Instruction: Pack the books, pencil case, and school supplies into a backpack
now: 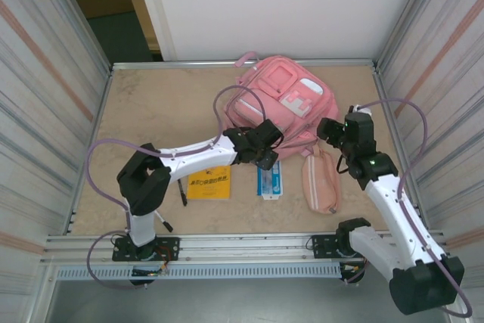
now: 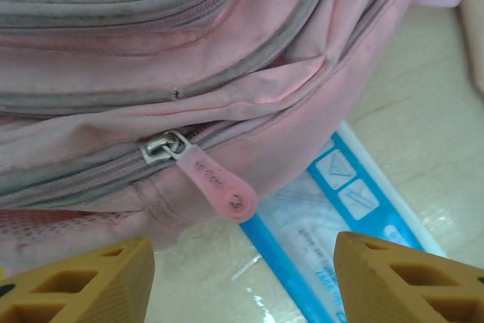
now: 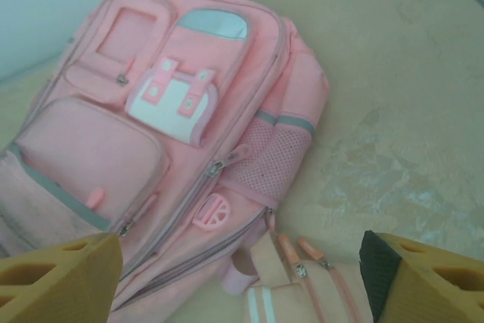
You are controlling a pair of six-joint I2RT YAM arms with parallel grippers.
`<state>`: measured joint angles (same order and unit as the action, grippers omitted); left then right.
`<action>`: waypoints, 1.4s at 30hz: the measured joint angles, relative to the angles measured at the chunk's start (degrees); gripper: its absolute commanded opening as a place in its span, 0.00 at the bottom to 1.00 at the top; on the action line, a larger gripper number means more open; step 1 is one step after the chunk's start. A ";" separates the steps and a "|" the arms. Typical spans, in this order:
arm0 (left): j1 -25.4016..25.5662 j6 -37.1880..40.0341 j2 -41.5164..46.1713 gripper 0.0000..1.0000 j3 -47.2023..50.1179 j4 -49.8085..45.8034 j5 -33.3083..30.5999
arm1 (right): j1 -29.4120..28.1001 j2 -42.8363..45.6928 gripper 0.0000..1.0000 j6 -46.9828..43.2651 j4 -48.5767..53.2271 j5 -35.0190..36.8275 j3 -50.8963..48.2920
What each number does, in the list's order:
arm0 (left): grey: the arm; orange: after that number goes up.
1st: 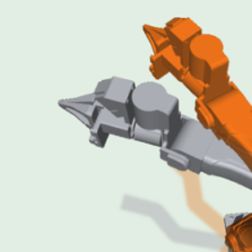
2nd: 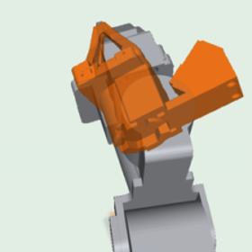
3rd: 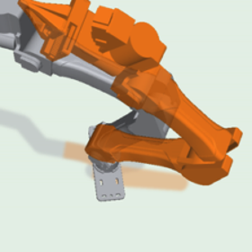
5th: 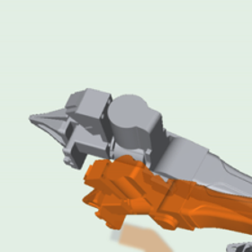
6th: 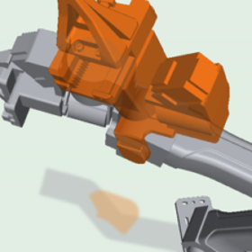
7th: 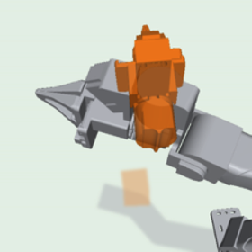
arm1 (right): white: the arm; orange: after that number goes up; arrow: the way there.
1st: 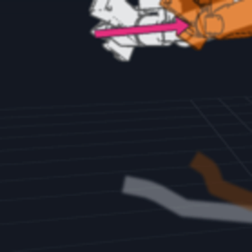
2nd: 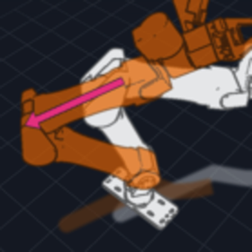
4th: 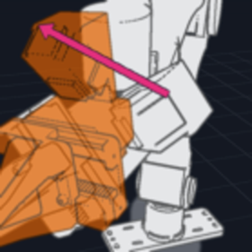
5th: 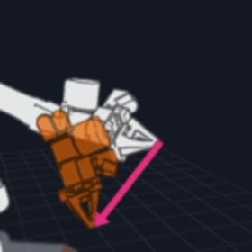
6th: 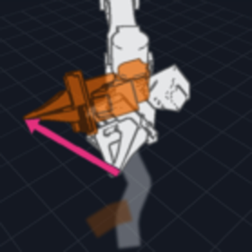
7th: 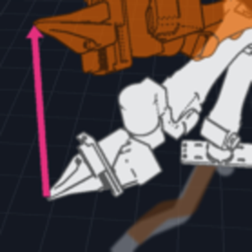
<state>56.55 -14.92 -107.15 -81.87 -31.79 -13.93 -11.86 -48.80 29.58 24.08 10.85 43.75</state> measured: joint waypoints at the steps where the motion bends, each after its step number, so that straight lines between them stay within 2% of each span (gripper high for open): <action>1: 0.00 1.25 -0.39 0.64 -0.35 -0.35 -0.85 | 0.00 0.66 0.79 0.35 0.46 -0.20 -0.44; 8: 0.76 10.14 -4.46 0.60 -3.30 -1.01 -6.51 | 0.28 2.14 0.73 1.27 2.38 -1.53 -2.36; 11: 1.70 14.01 -6.84 0.54 -5.27 -1.05 -8.70 | 0.33 2.47 0.69 1.20 2.56 -2.12 -2.36; 15: 2.29 17.77 -8.76 0.29 -7.56 -1.20 -11.04 | 0.37 3.56 0.64 0.61 2.58 -3.48 -2.36; 20: 2.29 19.63 -8.87 0.01 -9.11 -1.55 -12.20 | 0.37 4.85 0.60 -0.33 2.58 -4.94 -2.36; 21: 2.29 19.74 -8.83 0.00 -9.11 -1.55 -12.20 | 0.37 4.98 0.60 -0.46 2.60 -5.20 -2.36; 28: 1.77 16.79 -7.69 0.00 -9.44 -4.04 -9.99 | 0.37 4.31 0.59 -0.42 2.60 -10.08 -2.36; 31: -0.46 13.25 -5.51 0.00 -9.42 -5.77 -4.13 | 0.37 1.49 0.60 -0.22 2.71 -14.29 -2.34; 35: -6.91 8.57 -0.74 0.00 -7.06 -4.83 8.00 | -0.09 -3.61 0.67 -0.13 4.09 -19.17 -2.21; 37: -9.92 7.50 1.73 0.26 -4.68 -3.19 12.70 | -0.85 -5.84 0.68 -0.04 5.25 -20.57 -1.97; 38: -10.88 7.23 2.69 0.31 -3.69 -2.51 14.49 | -1.33 -6.80 0.68 0.02 5.73 -21.35 -1.81; 42: -11.61 4.37 4.70 0.34 -1.36 -0.22 19.71 | -2.23 -11.23 0.66 2.23 6.67 -25.73 -0.04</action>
<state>44.95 -10.55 -102.45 -83.22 -32.01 5.78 -14.09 -60.03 31.81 30.74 -14.87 43.70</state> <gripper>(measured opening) 0.323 0.677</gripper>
